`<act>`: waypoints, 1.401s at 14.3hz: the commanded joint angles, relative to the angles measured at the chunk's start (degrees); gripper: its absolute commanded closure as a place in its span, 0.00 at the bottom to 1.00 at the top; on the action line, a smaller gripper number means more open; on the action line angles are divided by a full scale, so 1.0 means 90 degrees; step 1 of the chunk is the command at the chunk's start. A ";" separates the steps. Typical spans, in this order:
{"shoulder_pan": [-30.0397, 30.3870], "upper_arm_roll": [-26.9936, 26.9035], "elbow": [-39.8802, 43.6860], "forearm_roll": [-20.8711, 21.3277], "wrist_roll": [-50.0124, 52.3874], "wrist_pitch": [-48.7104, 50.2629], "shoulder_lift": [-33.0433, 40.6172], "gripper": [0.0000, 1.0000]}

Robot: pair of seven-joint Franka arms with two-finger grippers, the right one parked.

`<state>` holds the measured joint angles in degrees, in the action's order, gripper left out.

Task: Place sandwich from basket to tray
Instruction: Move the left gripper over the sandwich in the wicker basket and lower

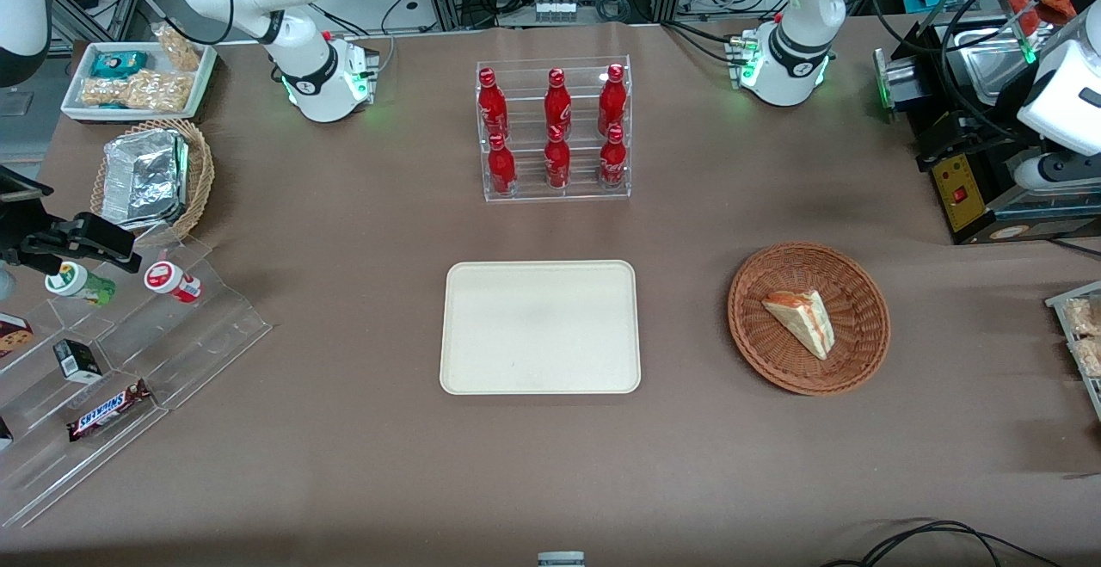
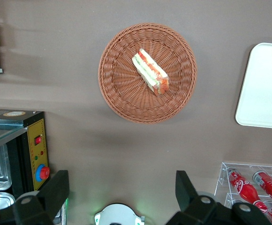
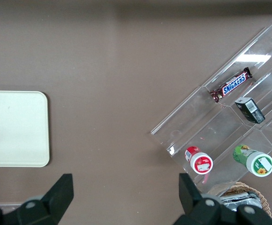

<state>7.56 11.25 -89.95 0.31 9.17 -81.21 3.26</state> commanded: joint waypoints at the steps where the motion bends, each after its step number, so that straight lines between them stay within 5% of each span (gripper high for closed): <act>1: 0.0029 0.0059 0.0141 0.0034 0.0006 0.0078 -0.0041 0.00; 11: 0.0088 0.0020 -0.0269 -0.0044 0.0358 0.0029 -0.0663 0.00; 20: -0.0098 0.0040 -0.0718 -0.0063 0.3362 -0.2332 -0.2275 0.00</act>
<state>7.03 11.74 -95.53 0.23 33.27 -98.48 -16.01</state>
